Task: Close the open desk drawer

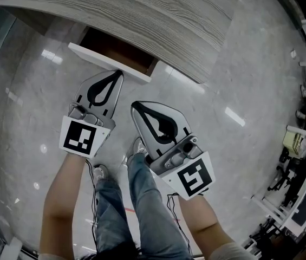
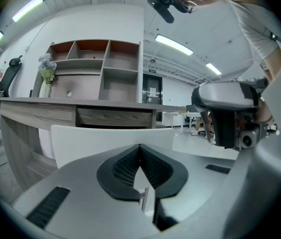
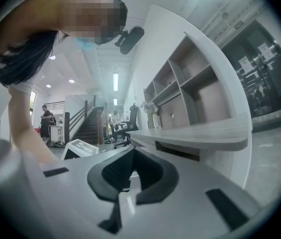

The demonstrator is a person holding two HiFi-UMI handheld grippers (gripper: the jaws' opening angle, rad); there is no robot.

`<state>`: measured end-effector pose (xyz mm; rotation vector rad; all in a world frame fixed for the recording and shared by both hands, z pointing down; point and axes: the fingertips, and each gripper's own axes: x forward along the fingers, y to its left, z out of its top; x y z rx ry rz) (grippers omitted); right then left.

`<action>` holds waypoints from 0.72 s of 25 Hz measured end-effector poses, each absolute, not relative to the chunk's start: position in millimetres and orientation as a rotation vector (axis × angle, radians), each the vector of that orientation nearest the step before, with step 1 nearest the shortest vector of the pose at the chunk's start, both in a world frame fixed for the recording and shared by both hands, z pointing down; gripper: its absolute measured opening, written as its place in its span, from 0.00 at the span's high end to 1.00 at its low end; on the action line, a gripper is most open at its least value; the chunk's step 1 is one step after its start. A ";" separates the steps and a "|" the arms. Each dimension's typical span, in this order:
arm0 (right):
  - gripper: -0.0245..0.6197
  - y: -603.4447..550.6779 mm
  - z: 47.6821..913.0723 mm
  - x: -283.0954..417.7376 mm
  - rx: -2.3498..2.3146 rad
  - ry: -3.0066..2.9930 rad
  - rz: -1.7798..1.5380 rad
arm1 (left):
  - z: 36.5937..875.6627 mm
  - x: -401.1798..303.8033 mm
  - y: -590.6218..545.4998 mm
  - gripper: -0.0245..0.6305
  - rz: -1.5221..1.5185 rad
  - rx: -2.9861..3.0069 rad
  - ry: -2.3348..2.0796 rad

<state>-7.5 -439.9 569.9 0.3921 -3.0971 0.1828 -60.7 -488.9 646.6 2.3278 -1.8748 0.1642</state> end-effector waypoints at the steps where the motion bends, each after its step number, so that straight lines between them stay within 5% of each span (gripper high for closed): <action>1: 0.95 -440.9 571.3 -6.7 0.390 -3.096 0.182 | 647.7 -59.9 -491.0 0.95 0.166 2.326 -1.878; 18: 0.95 -472.8 575.1 13.6 0.387 -3.087 0.189 | 649.3 -63.9 -556.0 0.95 0.166 2.285 -1.949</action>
